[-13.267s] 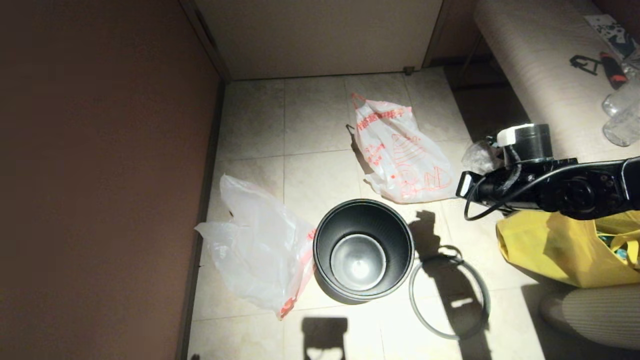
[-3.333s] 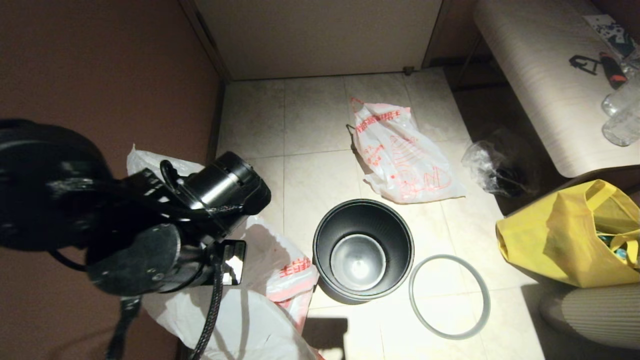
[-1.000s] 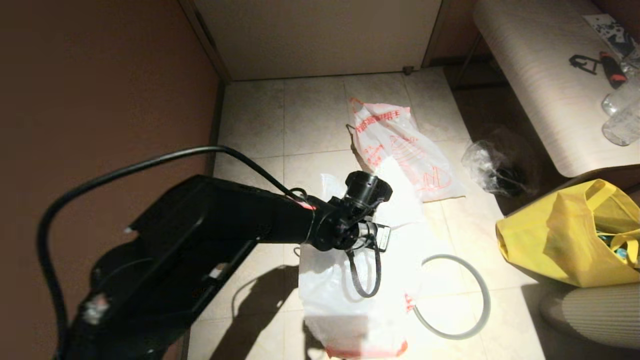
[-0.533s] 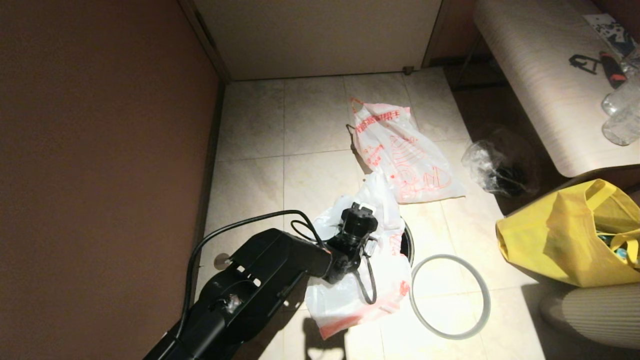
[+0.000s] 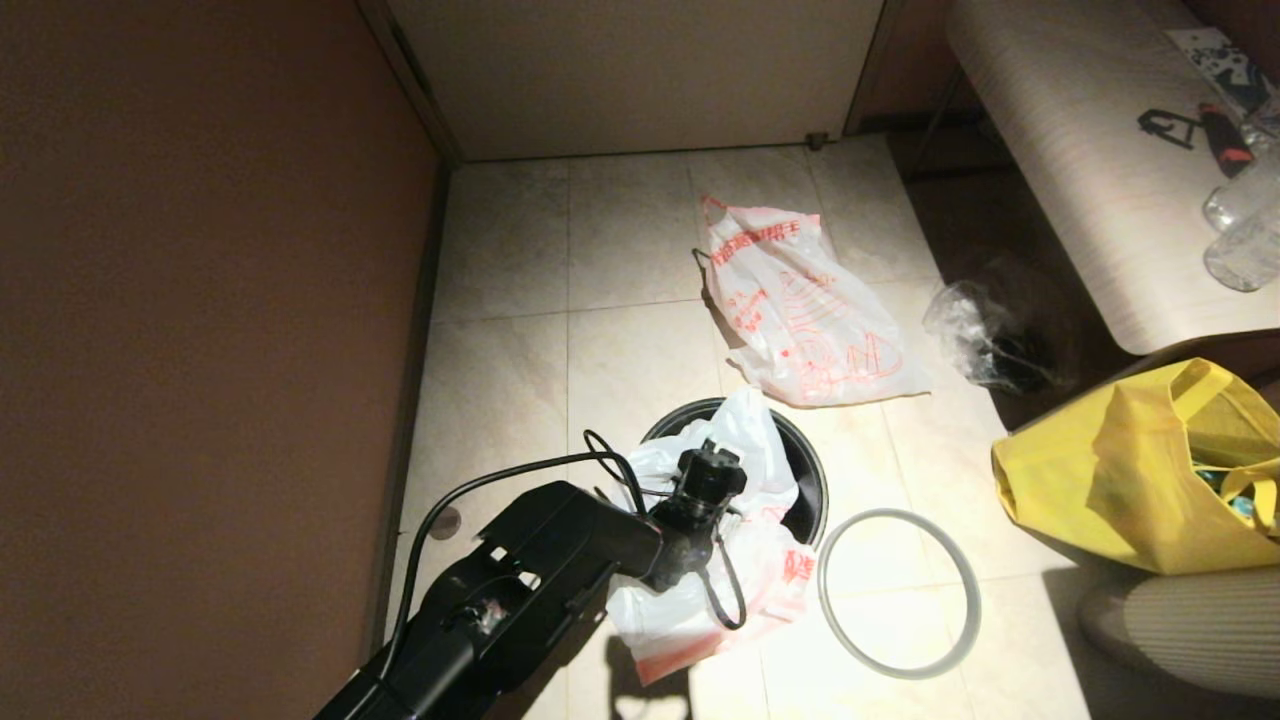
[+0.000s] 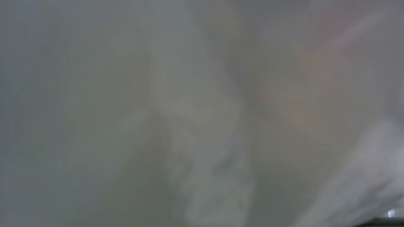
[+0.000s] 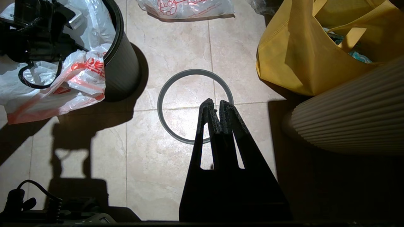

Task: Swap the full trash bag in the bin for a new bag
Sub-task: Put the new garbage bag on the trash can

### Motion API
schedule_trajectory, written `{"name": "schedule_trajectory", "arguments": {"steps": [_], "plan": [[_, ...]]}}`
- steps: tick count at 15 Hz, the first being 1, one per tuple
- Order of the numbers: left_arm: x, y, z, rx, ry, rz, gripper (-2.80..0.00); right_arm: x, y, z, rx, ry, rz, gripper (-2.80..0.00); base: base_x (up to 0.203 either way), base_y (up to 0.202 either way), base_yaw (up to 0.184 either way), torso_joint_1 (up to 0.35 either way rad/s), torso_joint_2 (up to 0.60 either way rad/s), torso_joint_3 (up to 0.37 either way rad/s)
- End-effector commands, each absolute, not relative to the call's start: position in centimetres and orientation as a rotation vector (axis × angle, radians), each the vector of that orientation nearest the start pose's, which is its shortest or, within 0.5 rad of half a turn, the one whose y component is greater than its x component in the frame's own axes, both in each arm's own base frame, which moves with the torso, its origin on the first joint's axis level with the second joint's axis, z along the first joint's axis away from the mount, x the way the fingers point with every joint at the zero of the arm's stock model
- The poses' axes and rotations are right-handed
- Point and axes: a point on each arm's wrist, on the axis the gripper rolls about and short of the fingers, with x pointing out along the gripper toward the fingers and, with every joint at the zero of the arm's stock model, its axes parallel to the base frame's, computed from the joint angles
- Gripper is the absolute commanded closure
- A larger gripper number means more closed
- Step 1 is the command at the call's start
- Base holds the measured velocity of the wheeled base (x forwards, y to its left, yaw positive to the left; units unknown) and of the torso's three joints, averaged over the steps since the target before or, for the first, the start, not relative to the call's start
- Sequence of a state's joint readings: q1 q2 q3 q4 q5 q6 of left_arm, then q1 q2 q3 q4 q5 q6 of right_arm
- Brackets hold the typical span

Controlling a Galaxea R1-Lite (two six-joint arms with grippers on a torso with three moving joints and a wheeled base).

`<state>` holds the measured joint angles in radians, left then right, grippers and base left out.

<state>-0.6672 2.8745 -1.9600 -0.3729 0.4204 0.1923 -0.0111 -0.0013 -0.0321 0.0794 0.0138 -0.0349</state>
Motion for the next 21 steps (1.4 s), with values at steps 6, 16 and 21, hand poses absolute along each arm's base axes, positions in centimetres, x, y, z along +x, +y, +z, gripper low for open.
{"name": "schedule_trajectory", "arguments": {"steps": [6, 16, 21], "plan": [[41.4, -33.0, -1.6, 0.432, 0.421, -0.26, -2.8, -2.6, 0.1, 7.6, -0.035, 0.046, 0.002, 0.0, 0.0, 0.0, 0.0, 0.0, 0.0, 0.0], [32.4, -32.2, 6.6, 0.323, 0.459, -0.334, -2.8, -2.6, 0.1, 7.6, -0.035, 0.046, 0.004, 0.0, 0.0, 0.0, 0.0, 0.0, 0.0, 0.0], [31.2, -31.7, 11.2, 0.212, 0.331, -0.295, 0.0, -2.6, 0.1, 7.6, -0.035, 0.046, 0.004, 0.0, 0.0, 0.0, 0.0, 0.0, 0.0, 0.0]]}}
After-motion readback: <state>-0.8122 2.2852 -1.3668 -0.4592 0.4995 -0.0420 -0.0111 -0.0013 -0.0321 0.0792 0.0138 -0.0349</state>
